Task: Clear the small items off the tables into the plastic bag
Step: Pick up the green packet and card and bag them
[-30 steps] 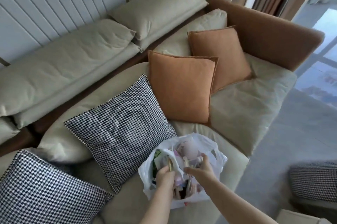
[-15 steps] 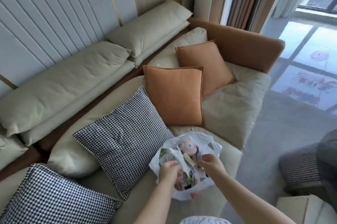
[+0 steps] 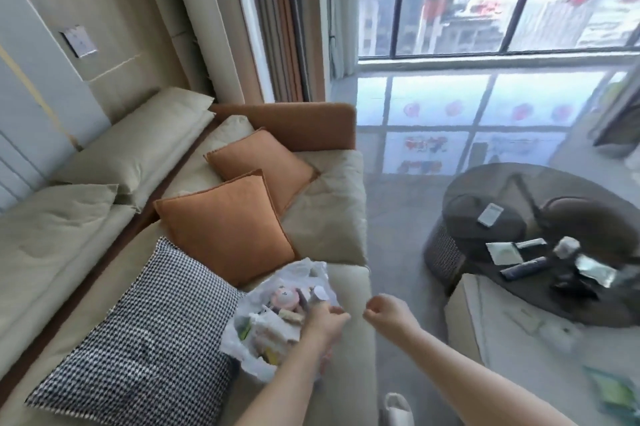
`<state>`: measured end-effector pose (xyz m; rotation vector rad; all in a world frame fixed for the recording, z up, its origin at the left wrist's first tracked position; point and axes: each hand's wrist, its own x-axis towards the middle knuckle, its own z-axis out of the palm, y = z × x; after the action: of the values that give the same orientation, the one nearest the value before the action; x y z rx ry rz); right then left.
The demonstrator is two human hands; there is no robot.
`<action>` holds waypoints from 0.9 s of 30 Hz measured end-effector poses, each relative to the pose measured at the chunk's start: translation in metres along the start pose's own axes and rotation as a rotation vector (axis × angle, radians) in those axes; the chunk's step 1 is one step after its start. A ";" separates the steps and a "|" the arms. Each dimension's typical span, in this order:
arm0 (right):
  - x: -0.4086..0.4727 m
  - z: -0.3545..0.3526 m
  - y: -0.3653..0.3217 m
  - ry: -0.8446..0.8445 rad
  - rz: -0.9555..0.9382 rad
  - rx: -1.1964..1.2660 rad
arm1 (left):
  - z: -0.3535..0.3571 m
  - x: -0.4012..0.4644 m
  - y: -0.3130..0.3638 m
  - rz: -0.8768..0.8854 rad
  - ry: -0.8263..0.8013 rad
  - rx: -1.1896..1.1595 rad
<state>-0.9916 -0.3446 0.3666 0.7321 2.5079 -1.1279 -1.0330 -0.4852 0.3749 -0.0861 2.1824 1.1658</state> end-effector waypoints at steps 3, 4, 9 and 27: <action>-0.015 -0.026 0.032 0.065 0.045 -0.022 | 0.032 -0.004 0.021 0.068 -0.063 0.146; -0.020 -0.035 0.043 0.096 0.070 -0.015 | 0.043 -0.005 0.027 0.090 -0.082 0.197; -0.046 -0.077 0.100 0.206 0.193 0.027 | 0.098 -0.007 0.058 0.186 -0.185 0.422; -0.113 -0.199 0.351 0.378 0.578 0.333 | 0.379 -0.026 0.154 0.393 -0.517 0.778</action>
<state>-0.7134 -0.0334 0.3339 1.7659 2.1386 -1.2734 -0.8701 -0.1093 0.3525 0.9022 2.0541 0.3716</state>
